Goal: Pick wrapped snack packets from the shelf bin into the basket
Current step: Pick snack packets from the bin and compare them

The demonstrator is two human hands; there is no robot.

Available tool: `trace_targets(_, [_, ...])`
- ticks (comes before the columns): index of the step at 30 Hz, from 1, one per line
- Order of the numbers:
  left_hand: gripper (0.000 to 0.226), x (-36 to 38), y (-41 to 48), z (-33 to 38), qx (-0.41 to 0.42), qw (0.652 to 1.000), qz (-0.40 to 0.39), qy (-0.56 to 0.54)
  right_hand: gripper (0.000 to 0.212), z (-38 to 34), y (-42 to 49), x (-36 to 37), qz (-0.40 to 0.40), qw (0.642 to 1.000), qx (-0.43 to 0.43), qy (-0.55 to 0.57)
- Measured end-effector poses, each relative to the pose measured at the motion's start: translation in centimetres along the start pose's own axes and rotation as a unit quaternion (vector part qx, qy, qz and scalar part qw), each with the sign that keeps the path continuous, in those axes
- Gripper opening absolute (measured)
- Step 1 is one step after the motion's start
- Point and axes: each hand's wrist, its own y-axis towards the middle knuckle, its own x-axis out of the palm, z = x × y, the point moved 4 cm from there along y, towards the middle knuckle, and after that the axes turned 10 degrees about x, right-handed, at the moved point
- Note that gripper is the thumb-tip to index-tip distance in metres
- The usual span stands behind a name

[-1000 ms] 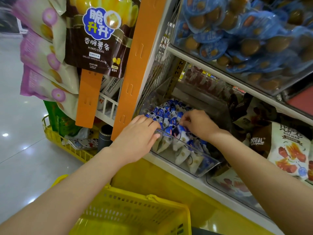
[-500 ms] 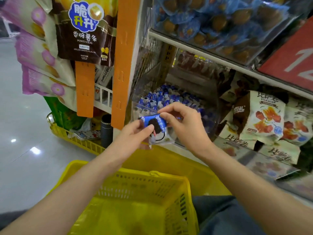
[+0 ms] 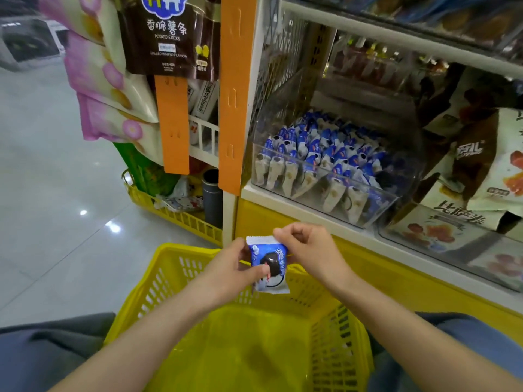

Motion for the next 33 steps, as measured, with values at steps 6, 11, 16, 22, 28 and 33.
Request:
trace_targets(6, [0.023,0.3,0.1,-0.6,-0.030,0.991,0.101,-0.087,0.024,0.7,0.0,0.6,-0.012,0.997,-0.051,-0.058])
trace_targets(11, [0.026,-0.3,0.0,-0.8,-0.010,0.990,0.126,-0.057,0.019,0.2,-0.6,1.3,-0.062,0.992,-0.078,-0.076])
trace_targets(16, [0.014,0.0,-0.1,-0.7,-0.039,0.989,0.103,-0.094,0.015,-0.7,-1.1,0.9,0.024,0.968,-0.153,-0.199])
trace_targets(22, [0.029,0.9,-1.0,-0.9,-0.069,0.987,0.087,-0.117,0.020,0.0,0.3,-0.9,0.082,0.997,-0.017,0.005])
trace_targets(28, [0.014,-1.9,-0.8,-1.2,-0.034,0.969,0.213,-0.118,0.032,1.0,0.3,-0.6,0.015,0.994,0.095,0.049])
trace_targets(33, [0.019,-2.9,-0.8,-1.3,-0.014,0.960,0.266,-0.086,0.042,1.7,-0.7,2.4,-0.118,0.987,0.107,-0.035])
